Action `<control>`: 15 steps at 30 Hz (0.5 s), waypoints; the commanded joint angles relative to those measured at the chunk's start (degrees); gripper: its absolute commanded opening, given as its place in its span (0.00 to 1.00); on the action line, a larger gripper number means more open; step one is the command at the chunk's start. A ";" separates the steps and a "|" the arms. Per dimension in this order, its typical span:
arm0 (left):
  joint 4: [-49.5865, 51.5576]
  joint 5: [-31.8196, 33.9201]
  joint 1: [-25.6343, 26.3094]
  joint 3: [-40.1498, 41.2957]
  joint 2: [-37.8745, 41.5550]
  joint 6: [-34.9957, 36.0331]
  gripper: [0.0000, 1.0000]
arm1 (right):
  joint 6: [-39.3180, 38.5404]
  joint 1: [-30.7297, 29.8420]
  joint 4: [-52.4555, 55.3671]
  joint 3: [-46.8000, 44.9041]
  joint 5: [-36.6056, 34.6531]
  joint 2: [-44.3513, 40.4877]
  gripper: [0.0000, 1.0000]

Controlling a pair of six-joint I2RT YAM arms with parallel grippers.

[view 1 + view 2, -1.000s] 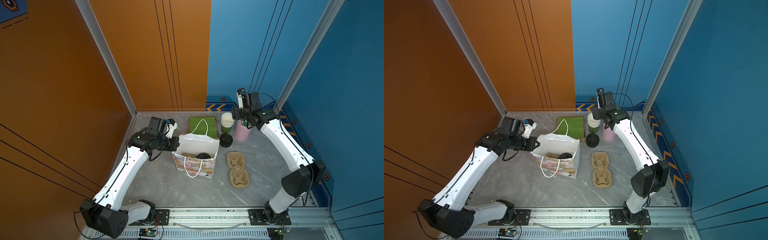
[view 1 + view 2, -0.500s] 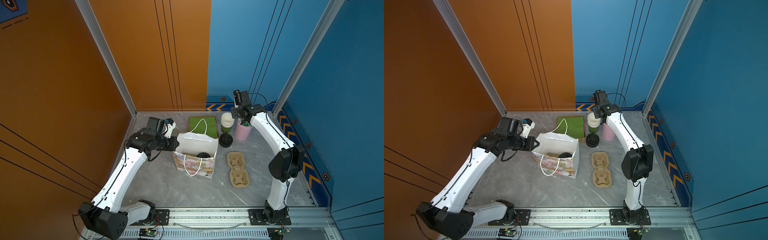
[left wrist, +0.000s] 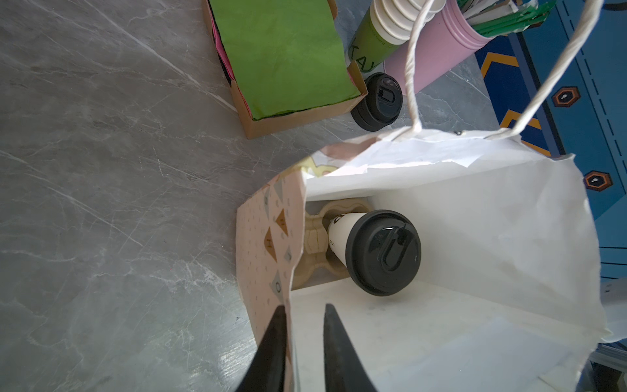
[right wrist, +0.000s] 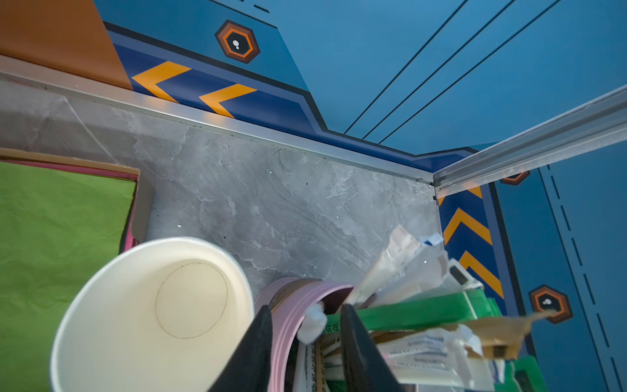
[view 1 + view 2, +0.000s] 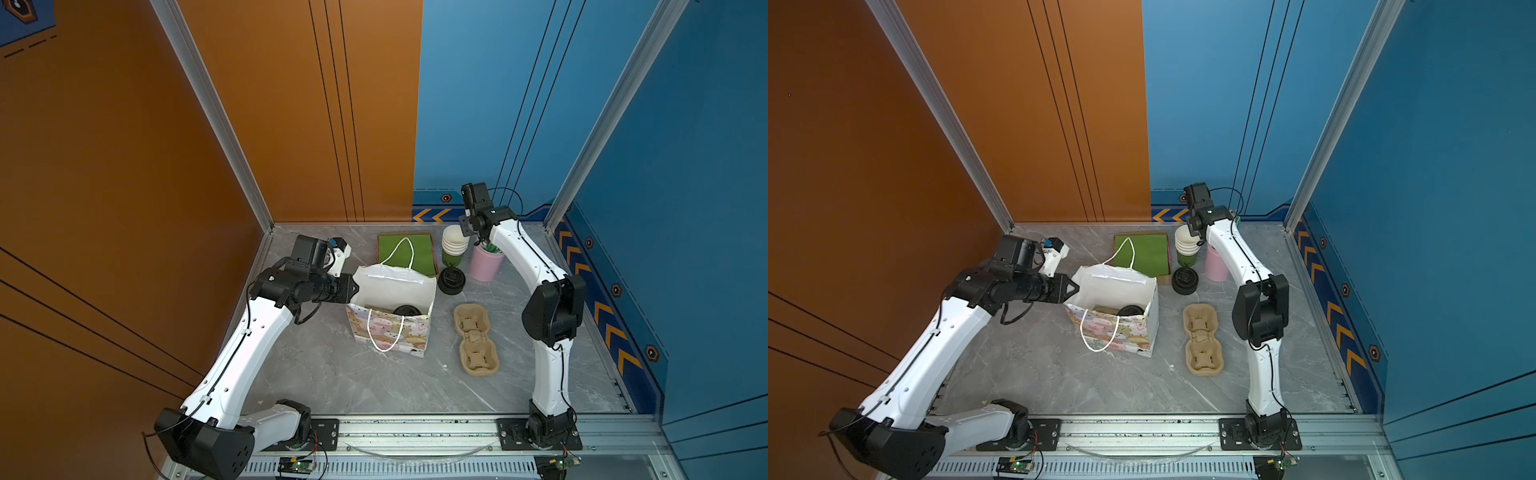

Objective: Pack a coffee takeout order
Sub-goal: Pick up the straw from the storage cup.

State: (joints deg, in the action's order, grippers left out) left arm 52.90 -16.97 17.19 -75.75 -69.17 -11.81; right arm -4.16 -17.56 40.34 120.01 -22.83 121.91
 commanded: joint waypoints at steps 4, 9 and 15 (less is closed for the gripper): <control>-0.44 -0.74 -0.47 0.95 1.32 0.98 0.23 | -0.67 0.24 1.14 3.20 -1.84 2.09 0.17; -0.50 -0.49 -0.46 1.04 1.58 1.09 0.25 | -1.51 0.16 1.08 3.66 -2.13 1.68 0.00; -0.49 -0.45 -0.42 1.04 1.67 1.01 0.26 | -3.25 -0.43 1.08 3.83 -2.93 -0.38 0.00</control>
State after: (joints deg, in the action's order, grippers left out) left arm 52.88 -16.97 17.19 -75.50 -68.45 -11.57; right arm -6.04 -17.58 40.51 122.54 -24.32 123.81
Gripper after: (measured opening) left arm 0.256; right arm 0.047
